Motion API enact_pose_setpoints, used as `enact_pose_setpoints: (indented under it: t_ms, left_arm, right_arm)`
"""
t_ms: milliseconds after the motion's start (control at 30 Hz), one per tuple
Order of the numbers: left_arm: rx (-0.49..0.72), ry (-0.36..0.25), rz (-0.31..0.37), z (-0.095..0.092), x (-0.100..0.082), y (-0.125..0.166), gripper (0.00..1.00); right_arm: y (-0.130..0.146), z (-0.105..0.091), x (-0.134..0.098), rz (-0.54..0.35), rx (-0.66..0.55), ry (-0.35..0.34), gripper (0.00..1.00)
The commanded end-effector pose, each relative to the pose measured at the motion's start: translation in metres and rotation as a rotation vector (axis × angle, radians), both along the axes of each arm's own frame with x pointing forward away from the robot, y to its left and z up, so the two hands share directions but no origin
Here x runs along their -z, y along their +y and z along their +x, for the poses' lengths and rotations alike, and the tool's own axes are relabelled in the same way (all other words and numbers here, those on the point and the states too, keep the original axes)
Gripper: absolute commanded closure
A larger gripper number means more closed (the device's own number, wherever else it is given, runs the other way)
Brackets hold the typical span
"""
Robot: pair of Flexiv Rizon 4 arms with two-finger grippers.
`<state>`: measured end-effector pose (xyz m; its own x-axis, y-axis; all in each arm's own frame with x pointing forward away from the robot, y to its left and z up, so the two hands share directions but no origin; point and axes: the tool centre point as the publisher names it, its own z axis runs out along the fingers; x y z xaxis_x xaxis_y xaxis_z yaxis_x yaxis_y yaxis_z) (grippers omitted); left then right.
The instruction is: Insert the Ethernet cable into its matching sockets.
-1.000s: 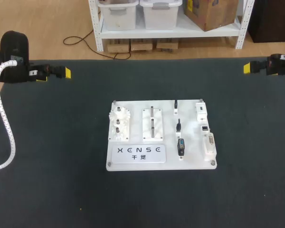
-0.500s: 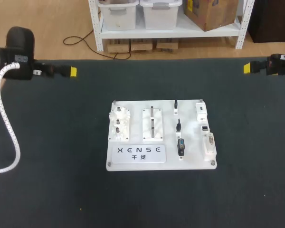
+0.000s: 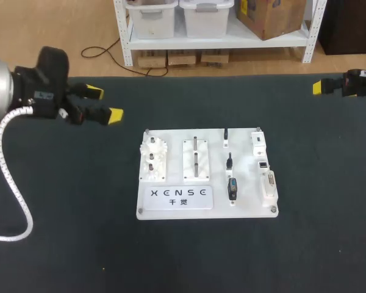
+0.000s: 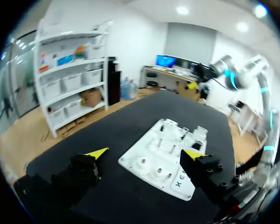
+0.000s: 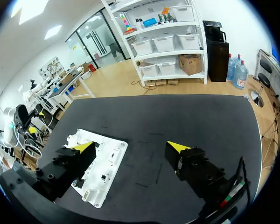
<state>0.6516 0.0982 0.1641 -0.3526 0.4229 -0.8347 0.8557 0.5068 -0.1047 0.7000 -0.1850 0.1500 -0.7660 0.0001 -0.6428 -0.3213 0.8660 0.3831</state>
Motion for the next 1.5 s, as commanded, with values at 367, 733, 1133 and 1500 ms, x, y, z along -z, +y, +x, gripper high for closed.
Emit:
enact_pose_setpoints:
  t_ms: [367,733,1133,1500]
  left_arm:
    - [0.727,-0.292,-0.245,-0.013,0.030,-0.035,0.00]
    - [0.688,-0.271,-0.089,-0.024,0.055,-0.056,0.00]
    - [0.610,-0.225,0.000,-0.035,0.079,-0.069,0.00]
    - [0.552,-0.194,0.010,-0.045,0.091,-0.078,0.00]
  right_arm:
    - [0.000,0.000,0.000,0.000,0.000,0.000,0.00]
    - [0.000,0.000,0.000,0.000,0.000,0.000,0.00]
    - [0.000,0.000,0.000,0.000,0.000,0.000,0.00]
    - [0.000,0.000,0.000,0.000,0.000,0.000,0.00]
